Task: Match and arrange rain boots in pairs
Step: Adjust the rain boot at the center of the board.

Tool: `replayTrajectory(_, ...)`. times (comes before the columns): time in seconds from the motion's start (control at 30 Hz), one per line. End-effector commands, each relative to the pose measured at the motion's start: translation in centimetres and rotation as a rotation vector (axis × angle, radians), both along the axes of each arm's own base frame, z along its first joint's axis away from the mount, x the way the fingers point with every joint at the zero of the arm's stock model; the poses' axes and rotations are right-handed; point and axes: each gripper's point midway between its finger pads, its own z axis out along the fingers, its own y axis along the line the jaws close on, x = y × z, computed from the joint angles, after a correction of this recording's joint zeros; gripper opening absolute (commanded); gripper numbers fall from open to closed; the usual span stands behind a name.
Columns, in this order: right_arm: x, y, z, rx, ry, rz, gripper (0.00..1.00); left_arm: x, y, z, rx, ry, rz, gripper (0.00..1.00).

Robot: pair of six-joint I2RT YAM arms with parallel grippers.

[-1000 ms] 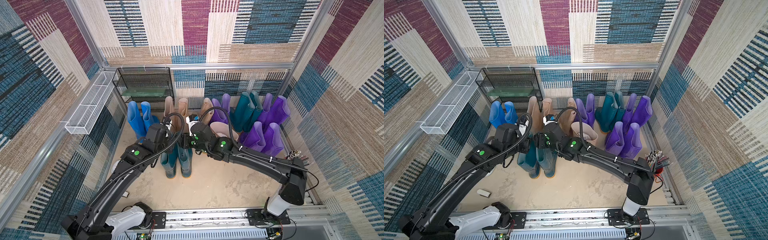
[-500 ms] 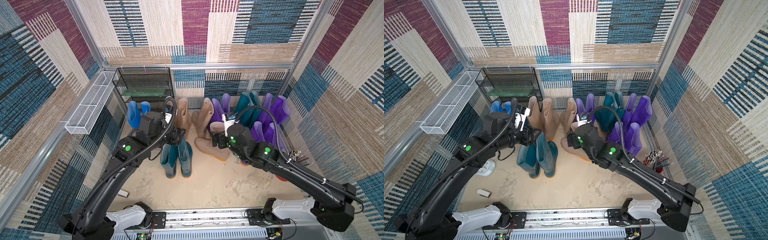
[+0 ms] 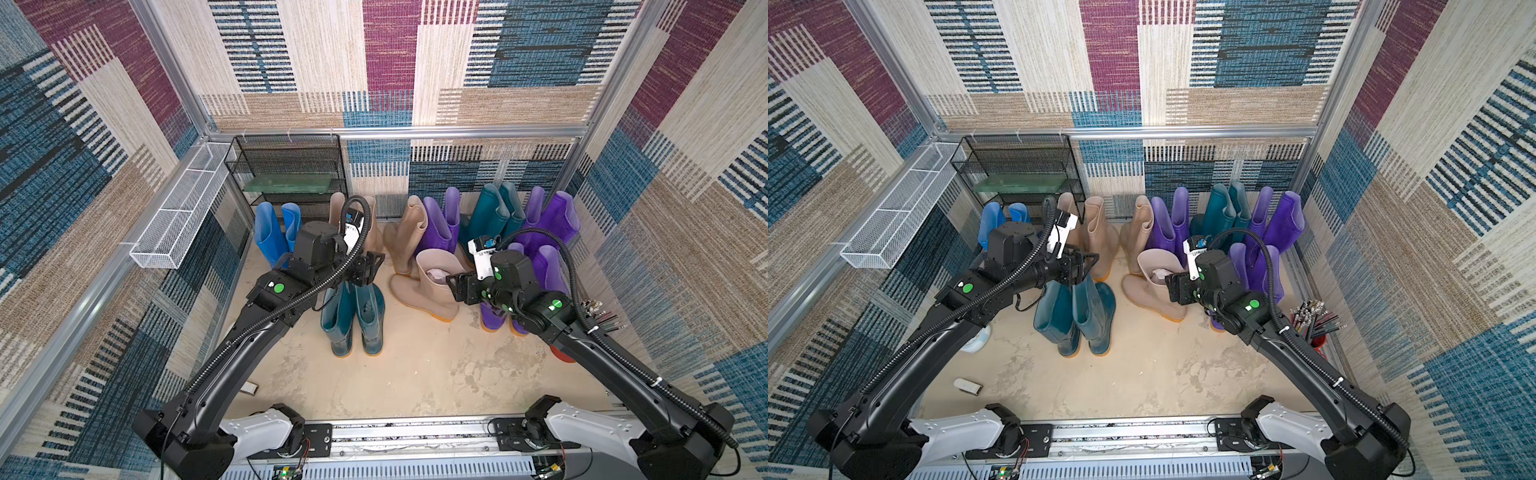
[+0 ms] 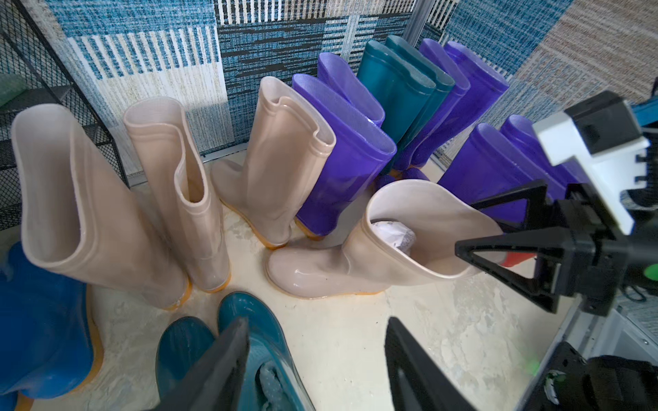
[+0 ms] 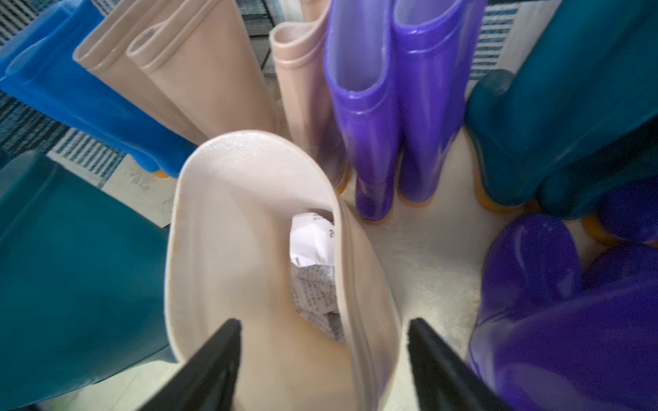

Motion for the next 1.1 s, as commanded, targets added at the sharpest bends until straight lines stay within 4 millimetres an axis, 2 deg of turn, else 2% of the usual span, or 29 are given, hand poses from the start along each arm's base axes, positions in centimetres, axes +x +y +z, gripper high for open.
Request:
replayTrajectory(0.0, -0.4, 1.5, 1.2, 0.071, 0.007, 0.049, 0.3, 0.3, 0.0, 1.5, -0.024, -0.096, -0.027, 0.63)
replayTrajectory(0.13, -1.4, 1.5, 2.3, 0.128, 0.03, -0.005, 0.11, 0.1, 0.5, 0.9, -0.025, -0.087, -0.026, 0.63)
replayTrajectory(0.27, -3.1, 3.0, 2.3, 0.186, 0.069, -0.028, 0.0, -0.2, 1.1, 0.8, -0.054, -0.086, -0.024, 0.63)
replayTrajectory(0.4, -4.6, 5.2, 2.2, 0.245, 0.103, -0.03, 0.0, -0.4, 1.4, 0.7, -0.072, -0.079, -0.025, 0.63)
replayTrajectory(0.53, -6.1, 8.0, 2.9, 0.341, 0.118, -0.026, 0.03, -0.6, 1.1, 0.4, -0.082, -0.067, -0.04, 0.63)
replayTrajectory(0.73, -6.1, 9.6, 4.4, 0.395, 0.1, 0.005, 0.09, -1.0, 1.0, 0.7, -0.101, -0.069, -0.054, 0.63)
replayTrajectory(0.8, -6.3, 10.5, 4.5, 0.396, 0.114, 0.03, 0.16, -1.1, 1.1, 0.7, -0.099, -0.073, -0.051, 0.63)
replayTrajectory(0.9, -6.7, 11.3, 5.0, 0.36, 0.092, 0.076, 0.53, -1.2, 1.1, 0.7, -0.103, -0.073, -0.053, 0.63)
replayTrajectory(0.97, -6.8, 11.0, 5.5, 0.32, 0.067, 0.077, 0.71, -1.2, 1.1, 0.7, -0.103, -0.074, -0.055, 0.63)
replayTrajectory(1.03, -6.8, 10.6, 6.2, 0.261, 0.012, 0.104, 0.8, -1.3, 1.2, 0.7, -0.1, -0.075, -0.053, 0.63)
replayTrajectory(1.07, -6.6, 10.1, 6.5, 0.212, -0.023, 0.104, 0.88, -1.3, 1.2, 0.7, -0.099, -0.076, -0.051, 0.63)
